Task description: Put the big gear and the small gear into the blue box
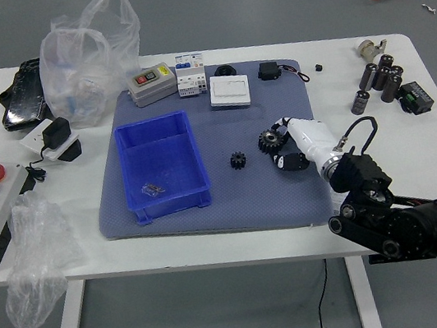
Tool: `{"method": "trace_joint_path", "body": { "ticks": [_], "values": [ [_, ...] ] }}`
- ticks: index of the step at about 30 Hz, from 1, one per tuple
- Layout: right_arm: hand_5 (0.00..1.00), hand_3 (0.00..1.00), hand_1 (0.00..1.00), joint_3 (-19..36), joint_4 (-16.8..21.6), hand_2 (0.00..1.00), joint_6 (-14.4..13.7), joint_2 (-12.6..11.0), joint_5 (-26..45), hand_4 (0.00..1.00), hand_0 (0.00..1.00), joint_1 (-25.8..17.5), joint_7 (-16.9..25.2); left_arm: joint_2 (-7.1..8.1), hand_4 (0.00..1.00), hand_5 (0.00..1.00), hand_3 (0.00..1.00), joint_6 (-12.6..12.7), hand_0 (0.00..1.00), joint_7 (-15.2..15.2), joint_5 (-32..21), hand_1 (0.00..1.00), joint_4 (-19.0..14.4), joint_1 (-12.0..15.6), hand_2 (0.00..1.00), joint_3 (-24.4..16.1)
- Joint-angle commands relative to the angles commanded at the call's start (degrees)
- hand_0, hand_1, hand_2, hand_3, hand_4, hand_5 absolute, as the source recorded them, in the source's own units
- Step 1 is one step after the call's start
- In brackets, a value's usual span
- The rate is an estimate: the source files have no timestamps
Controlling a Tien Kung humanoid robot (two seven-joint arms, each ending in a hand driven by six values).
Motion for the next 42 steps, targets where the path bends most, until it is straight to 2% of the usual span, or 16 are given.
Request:
{"method": "trace_joint_path", "body": {
  "ticks": [3, 10, 14, 19, 21, 25, 26, 28, 31, 32, 42],
  "values": [
    [0.106, 0.631, 0.674, 0.5, 0.8, 0.460, -0.1, -0.3, -0.2, 0.535, 0.841, 0.0, 0.0, -0.02, 0.803, 0.592, 0.723, 0.0, 0.675, 0.0, -0.1, 0.561, 0.0, 0.0, 0.598, 0.1],
    [0.130, 0.629, 0.673, 0.6, 6.1, 0.459, -0.3, -1.3, -0.8, 0.539, 0.840, 1.9, -0.4, -0.01, 0.802, 0.592, 0.723, 0.0, 0.675, 0.1, 0.0, 0.561, 0.0, 0.1, 0.597, -0.1],
    [0.134, 0.633, 0.670, -1.8, 9.3, 0.457, -0.3, -1.0, -0.8, 0.538, 0.830, 4.4, -0.5, -0.01, 0.801, 0.595, 0.723, 0.0, 0.675, 0.2, 0.1, 0.561, -0.1, 0.1, 0.598, -0.2],
    [0.134, 0.633, 0.670, -6.7, 12.4, 0.457, -0.1, 0.3, -0.1, 0.538, 0.830, 8.5, 2.3, -0.06, 0.801, 0.595, 0.723, 0.0, 0.675, 0.4, 0.5, 0.561, -0.1, 0.0, 0.598, -0.5],
    [0.129, 0.639, 0.672, -8.6, 13.1, 0.469, 1.0, 0.7, 0.2, 0.542, 0.800, 10.0, 3.7, -0.05, 0.801, 0.597, 0.723, 0.0, 0.675, 0.4, 0.6, 0.561, -0.2, 0.0, 0.598, -0.6],
    [0.129, 0.639, 0.672, -11.7, 13.7, 0.469, 5.6, 1.5, -0.1, 0.542, 0.800, 12.2, 5.0, 0.02, 0.801, 0.597, 0.723, -0.1, 0.675, 0.7, 1.1, 0.561, -0.2, 0.0, 0.598, -0.9],
    [0.121, 0.711, 0.792, -12.1, 13.8, 0.716, 6.6, 1.7, -0.3, 0.592, 0.908, 12.5, 5.0, 0.04, 0.801, 0.598, 0.723, -0.1, 0.675, 0.7, 1.2, 0.561, -0.2, 0.0, 0.598, -1.0],
    [0.121, 0.711, 0.792, -12.8, 13.7, 0.716, 9.2, 1.9, -0.9, 0.592, 0.908, 12.9, 4.6, 0.06, 0.801, 0.598, 0.723, -0.1, 0.675, 0.8, 1.3, 0.561, -0.2, 0.0, 0.598, -1.1],
    [0.121, 0.711, 0.792, -13.3, 13.5, 0.716, 11.6, 2.1, -1.2, 0.592, 0.908, 13.1, 3.9, 0.10, 0.801, 0.598, 0.723, -0.1, 0.675, 1.0, 1.6, 0.561, -0.3, 0.1, 0.598, -1.3],
    [0.132, 0.808, 0.902, -13.5, 13.4, 0.816, 11.9, 2.2, -1.2, 0.609, 0.978, 13.2, 3.8, 0.10, 0.802, 0.597, 0.723, -0.1, 0.675, 1.0, 1.6, 0.561, -0.3, 0.1, 0.598, -1.4],
    [0.133, 0.833, 0.907, -13.7, 13.0, 0.835, 11.6, 2.3, -0.8, 0.608, 0.989, 12.8, 4.1, -0.13, 0.802, 0.597, 0.723, -0.3, 0.675, 1.2, 2.3, 0.561, -0.4, 0.1, 0.599, -1.5]
  ]
}}
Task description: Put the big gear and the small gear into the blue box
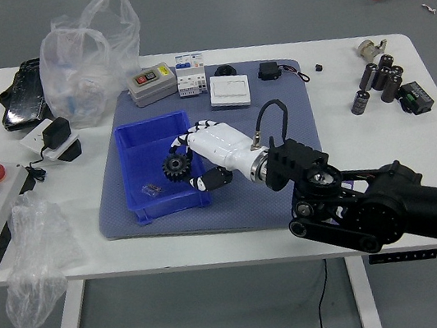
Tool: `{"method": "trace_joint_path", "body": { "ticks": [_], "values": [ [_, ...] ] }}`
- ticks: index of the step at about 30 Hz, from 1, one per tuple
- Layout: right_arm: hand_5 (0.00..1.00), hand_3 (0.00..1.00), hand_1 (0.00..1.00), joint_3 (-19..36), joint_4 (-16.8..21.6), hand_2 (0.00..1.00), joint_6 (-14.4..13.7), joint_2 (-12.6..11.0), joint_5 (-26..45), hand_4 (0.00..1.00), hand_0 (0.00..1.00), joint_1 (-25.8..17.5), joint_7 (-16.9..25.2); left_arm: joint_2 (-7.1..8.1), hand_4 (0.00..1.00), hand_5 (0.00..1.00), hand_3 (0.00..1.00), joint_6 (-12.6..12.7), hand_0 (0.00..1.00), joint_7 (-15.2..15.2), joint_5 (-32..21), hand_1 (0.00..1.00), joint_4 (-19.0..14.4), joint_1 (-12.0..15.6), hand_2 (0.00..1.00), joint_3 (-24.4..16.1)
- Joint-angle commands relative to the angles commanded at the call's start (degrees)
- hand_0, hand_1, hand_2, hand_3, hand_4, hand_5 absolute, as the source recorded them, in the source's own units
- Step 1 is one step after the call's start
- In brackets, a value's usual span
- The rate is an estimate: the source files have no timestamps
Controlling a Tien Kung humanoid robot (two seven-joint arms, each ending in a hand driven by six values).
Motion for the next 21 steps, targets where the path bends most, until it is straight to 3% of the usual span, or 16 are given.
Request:
{"method": "trace_joint_path", "body": {
  "ticks": [7, 8, 13, 14, 21],
  "values": [
    [0.124, 0.868, 0.916, 1.9, 0.0, 0.848, -2.3, -0.1, -0.3, 0.605, 0.994, -0.5, 1.4, 0.03, 0.802, 0.598, 0.723, 0.1, 0.675, -0.1, -0.2, 0.561, 0.0, 0.0, 0.599, 0.1],
    [0.173, 0.996, 0.965, 2.3, 0.0, 0.996, -2.4, -0.2, -0.5, 0.687, 0.997, -0.6, 1.4, 0.03, 0.802, 0.598, 0.723, 0.1, 0.675, -0.1, -0.2, 0.561, 0.0, 0.0, 0.595, 0.1],
    [0.173, 0.996, 0.965, 4.3, -0.4, 0.996, -1.0, -0.3, -1.8, 0.687, 0.997, -0.7, 0.1, 0.04, 0.802, 0.598, 0.723, 0.0, 0.675, -0.1, -0.2, 0.561, 0.0, 0.0, 0.595, 0.1],
    [0.281, 0.998, 0.998, 4.5, -0.5, 0.998, -0.8, -0.3, -1.9, 0.846, 0.998, -0.7, -0.1, 0.04, 0.802, 0.597, 0.723, 0.0, 0.675, -0.1, -0.2, 0.561, 0.0, -0.1, 0.591, 0.1],
    [0.272, 0.998, 0.998, 8.3, -0.8, 0.998, -2.4, -1.1, -2.9, 0.839, 0.998, -2.5, -2.1, 0.02, 0.801, 0.597, 0.723, 0.1, 0.675, -0.2, -0.5, 0.561, 0.1, 0.0, 0.592, 0.3]
  ]
}}
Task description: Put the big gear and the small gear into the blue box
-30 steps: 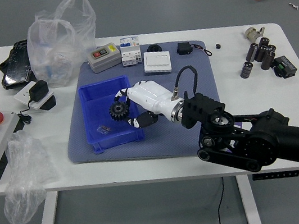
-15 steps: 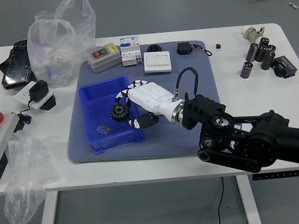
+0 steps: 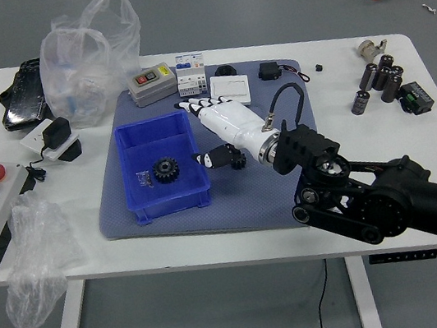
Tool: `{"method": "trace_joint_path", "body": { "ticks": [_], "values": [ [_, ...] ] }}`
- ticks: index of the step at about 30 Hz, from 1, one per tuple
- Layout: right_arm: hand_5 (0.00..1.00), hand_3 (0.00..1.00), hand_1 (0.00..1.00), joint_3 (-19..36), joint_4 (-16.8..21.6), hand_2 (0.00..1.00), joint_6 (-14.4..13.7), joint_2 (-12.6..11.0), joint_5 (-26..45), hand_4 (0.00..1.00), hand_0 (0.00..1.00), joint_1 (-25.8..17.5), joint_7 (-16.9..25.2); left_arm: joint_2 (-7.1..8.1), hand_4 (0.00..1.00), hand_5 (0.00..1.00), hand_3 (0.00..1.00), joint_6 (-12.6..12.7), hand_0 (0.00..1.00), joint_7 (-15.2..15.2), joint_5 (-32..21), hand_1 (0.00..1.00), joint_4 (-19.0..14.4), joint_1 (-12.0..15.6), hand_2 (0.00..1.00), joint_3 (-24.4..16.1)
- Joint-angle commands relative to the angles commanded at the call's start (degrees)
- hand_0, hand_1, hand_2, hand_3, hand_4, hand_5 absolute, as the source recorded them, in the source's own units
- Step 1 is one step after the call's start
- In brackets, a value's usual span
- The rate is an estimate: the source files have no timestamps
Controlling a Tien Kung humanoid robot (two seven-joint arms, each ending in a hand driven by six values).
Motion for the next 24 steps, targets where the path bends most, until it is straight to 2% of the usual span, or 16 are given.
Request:
{"method": "trace_joint_path", "body": {
  "ticks": [6, 16, 17, 22, 23, 24],
  "values": [
    [0.253, 0.998, 0.998, 2.1, -2.1, 0.998, -0.2, -1.5, 1.6, 0.833, 0.998, -1.9, -0.8, -0.08, 0.801, 0.598, 0.723, 0.0, 0.675, 0.0, -0.2, 0.561, 0.0, 0.1, 0.593, 0.1],
    [0.231, 0.998, 0.998, -2.5, -7.1, 0.998, -1.2, 0.2, 7.6, 0.832, 0.998, -3.1, 0.2, -0.24, 0.800, 0.597, 0.723, 0.0, 0.675, -0.2, -0.1, 0.561, 0.0, -0.1, 0.595, 0.1],
    [0.218, 0.998, 0.906, -2.9, -7.4, 0.861, -1.2, 0.4, 7.9, 0.828, 0.998, -3.0, 0.1, -0.24, 0.800, 0.597, 0.723, 0.0, 0.675, -0.2, -0.1, 0.561, 0.1, -0.1, 0.594, 0.1],
    [0.218, 0.998, 0.906, -4.7, -9.5, 0.861, -1.3, 1.0, 8.6, 0.828, 0.998, -2.8, -0.5, -0.27, 0.800, 0.597, 0.723, 0.0, 0.675, -0.3, -0.2, 0.561, 0.1, -0.2, 0.594, 0.4],
    [0.064, 0.890, 0.759, -5.1, -9.9, 0.609, -1.3, 1.0, 8.8, 0.659, 0.998, -2.7, -0.6, -0.27, 0.799, 0.597, 0.723, 0.0, 0.675, -0.3, -0.2, 0.561, 0.1, -0.2, 0.593, 0.4],
    [0.064, 0.890, 0.759, -5.4, -10.3, 0.609, -1.4, 1.1, 9.1, 0.659, 0.998, -2.7, -0.7, -0.28, 0.799, 0.597, 0.723, 0.0, 0.675, -0.3, -0.2, 0.561, 0.1, -0.1, 0.593, 0.4]
  ]
}}
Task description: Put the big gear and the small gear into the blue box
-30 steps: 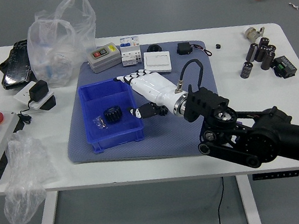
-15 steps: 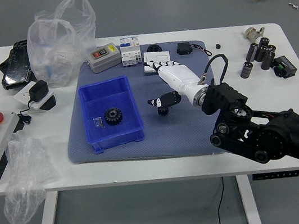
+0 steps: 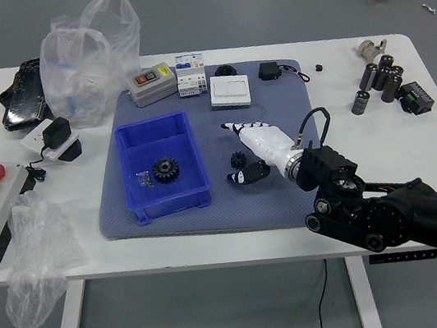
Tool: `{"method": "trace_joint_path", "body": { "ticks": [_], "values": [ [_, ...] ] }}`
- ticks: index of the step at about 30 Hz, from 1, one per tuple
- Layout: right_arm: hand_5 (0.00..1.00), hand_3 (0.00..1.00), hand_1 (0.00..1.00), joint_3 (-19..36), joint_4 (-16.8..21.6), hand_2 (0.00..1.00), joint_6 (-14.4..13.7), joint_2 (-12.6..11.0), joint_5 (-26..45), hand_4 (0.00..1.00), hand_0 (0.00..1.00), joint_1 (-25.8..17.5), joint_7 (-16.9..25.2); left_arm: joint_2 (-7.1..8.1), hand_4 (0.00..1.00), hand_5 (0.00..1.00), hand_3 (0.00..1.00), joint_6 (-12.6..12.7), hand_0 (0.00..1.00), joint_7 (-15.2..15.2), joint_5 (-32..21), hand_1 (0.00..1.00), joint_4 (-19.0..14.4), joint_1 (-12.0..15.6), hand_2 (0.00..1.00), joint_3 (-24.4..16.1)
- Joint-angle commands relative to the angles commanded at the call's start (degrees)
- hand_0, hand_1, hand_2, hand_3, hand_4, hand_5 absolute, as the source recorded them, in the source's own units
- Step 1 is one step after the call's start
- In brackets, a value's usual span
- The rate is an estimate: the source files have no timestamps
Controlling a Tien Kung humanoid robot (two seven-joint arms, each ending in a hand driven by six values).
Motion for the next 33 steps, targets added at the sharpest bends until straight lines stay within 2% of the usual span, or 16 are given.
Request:
{"method": "trace_joint_path", "body": {
  "ticks": [4, 5, 10, 11, 17, 26, 33],
  "values": [
    [0.064, 0.890, 0.759, -0.9, -1.1, 0.609, -0.1, 0.1, 0.8, 0.659, 0.998, 0.0, -0.4, -0.02, 0.799, 0.597, 0.723, 0.0, 0.675, 0.0, -0.1, 0.561, 0.0, 0.0, 0.593, 0.1],
    [0.002, 0.596, 0.609, -1.2, -1.3, 0.469, 0.1, 0.1, 1.1, 0.489, 0.901, 0.0, -0.5, -0.03, 0.799, 0.598, 0.723, 0.0, 0.675, 0.0, -0.1, 0.560, 0.0, 0.0, 0.593, 0.1],
    [0.002, 0.596, 0.609, -1.6, -1.2, 0.469, 0.4, 0.2, 0.7, 0.489, 0.901, 0.0, -0.8, -0.01, 0.799, 0.598, 0.723, 0.0, 0.675, -0.3, -0.3, 0.560, 0.0, 0.0, 0.593, 0.3],
    [0.002, 0.566, 0.572, -1.5, -1.0, 0.435, 0.3, 0.2, 0.5, 0.445, 0.870, 0.0, -0.8, -0.01, 0.799, 0.601, 0.723, 0.0, 0.675, -0.3, -0.3, 0.561, 0.0, 0.0, 0.593, 0.4],
    [0.002, 0.577, 0.573, -1.0, -0.5, 0.431, -0.9, 0.1, 0.5, 0.422, 0.863, 0.0, 0.0, -0.07, 0.798, 0.605, 0.723, 0.0, 0.675, -0.9, -1.2, 0.561, 0.1, 0.0, 0.593, 1.4],
    [0.002, 0.581, 0.583, 0.7, 0.3, 0.429, -2.2, -0.5, 0.7, 0.429, 0.862, 0.0, 0.8, -0.12, 0.797, 0.607, 0.723, 0.0, 0.675, -1.3, -1.8, 0.561, 0.2, 0.1, 0.594, 2.1],
    [0.002, 0.584, 0.587, 2.7, 2.8, 0.425, -2.2, -1.5, -0.5, 0.434, 0.861, 1.0, 0.3, -0.11, 0.799, 0.610, 0.723, 0.0, 0.675, -1.2, -1.8, 0.561, 0.2, 0.1, 0.593, 2.2]
  ]
}}
